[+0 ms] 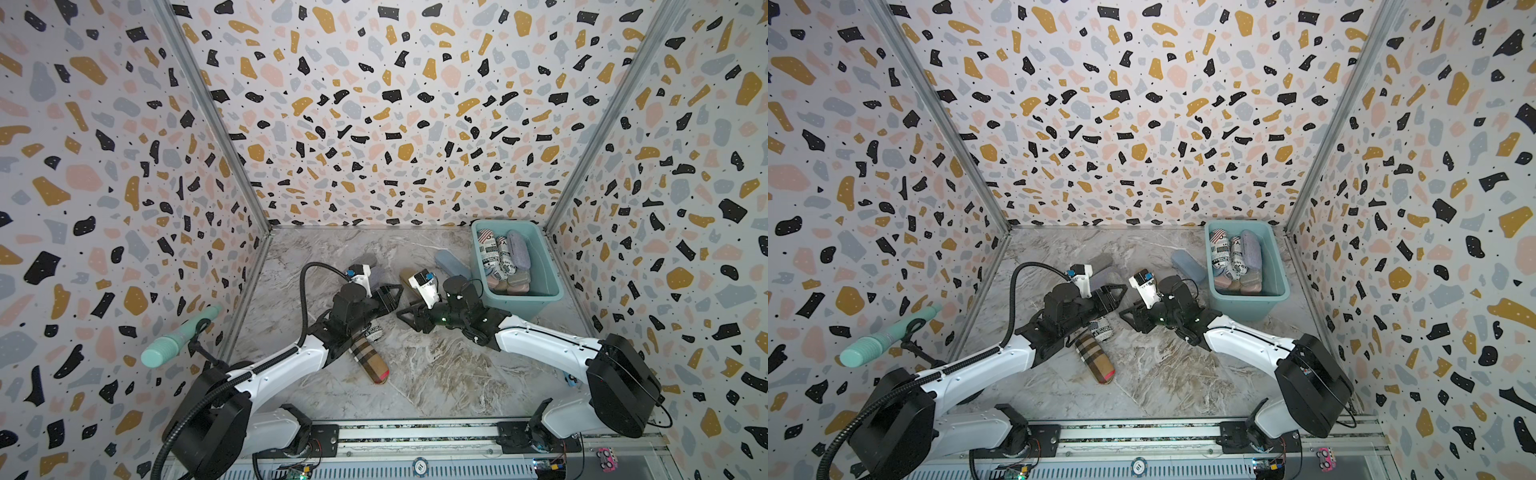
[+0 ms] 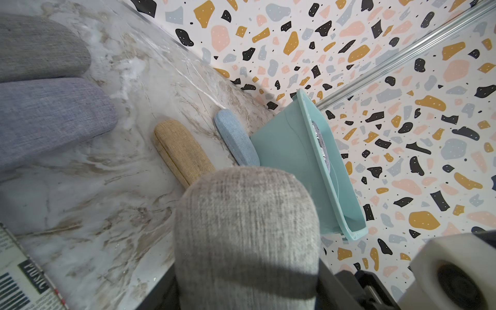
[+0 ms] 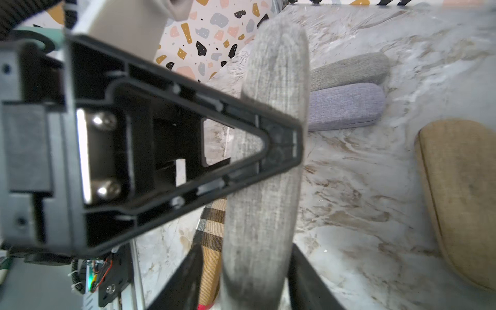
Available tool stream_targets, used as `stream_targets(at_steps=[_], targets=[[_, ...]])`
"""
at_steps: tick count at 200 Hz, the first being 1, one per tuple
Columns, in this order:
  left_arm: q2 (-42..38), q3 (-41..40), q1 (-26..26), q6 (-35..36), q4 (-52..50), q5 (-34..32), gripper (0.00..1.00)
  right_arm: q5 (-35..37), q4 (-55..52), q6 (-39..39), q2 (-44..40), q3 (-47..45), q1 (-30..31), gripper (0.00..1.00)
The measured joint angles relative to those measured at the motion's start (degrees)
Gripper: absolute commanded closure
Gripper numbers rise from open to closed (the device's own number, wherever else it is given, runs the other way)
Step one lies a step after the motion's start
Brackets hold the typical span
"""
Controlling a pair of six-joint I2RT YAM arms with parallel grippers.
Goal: Put the glasses cases into the storage boxes
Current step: Pick up the glasses case at the center of the board.
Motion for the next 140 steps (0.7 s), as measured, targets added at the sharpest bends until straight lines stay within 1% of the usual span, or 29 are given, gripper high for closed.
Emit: stream_targets(at_steps=[26, 50, 62, 63, 65, 67, 109, 140], targets=[[-0.07, -0.02, 0.0, -0.13, 0.33, -0.17, 0.37, 0.74, -0.07, 0.28, 0.07, 0.0, -0.09, 0.67], [-0.07, -0.02, 0.0, -0.24, 0.63, -0.09, 0.24, 0.87, -0.09, 0.26, 0.07, 0.02, -0.02, 0.69], [-0.07, 0.02, -0.04, 0.02, 0.85, 0.04, 0.13, 0.61, -0.09, 0.24, 0.07, 0.02, 0.42, 0.69], [-0.07, 0.02, -0.07, 0.0, 0.87, 0.11, 0.12, 0.55, -0.07, 0.2, 0.07, 0.02, 0.46, 0.69], [-0.07, 0.02, -0.04, -0.09, 0.94, 0.13, 0.03, 0.5, -0.07, 0.2, 0.07, 0.02, 0.52, 0.69], [-0.07, 0.04, -0.07, 0.04, 1.01, 0.17, 0.0, 0.44, -0.07, 0.2, 0.07, 0.02, 0.59, 0.69], [-0.68, 0.9, -0.22, 3.08, -0.39, -0.48, 0.01, 0.22, -0.35, -0.2, 0.0, 0.02, 1.25, 0.69], [-3.82, 1.11, -0.22, 5.09, -3.28, -3.85, 0.01, 1.42, -1.09, -0.5, -0.61, 0.02, 1.25, 0.69]])
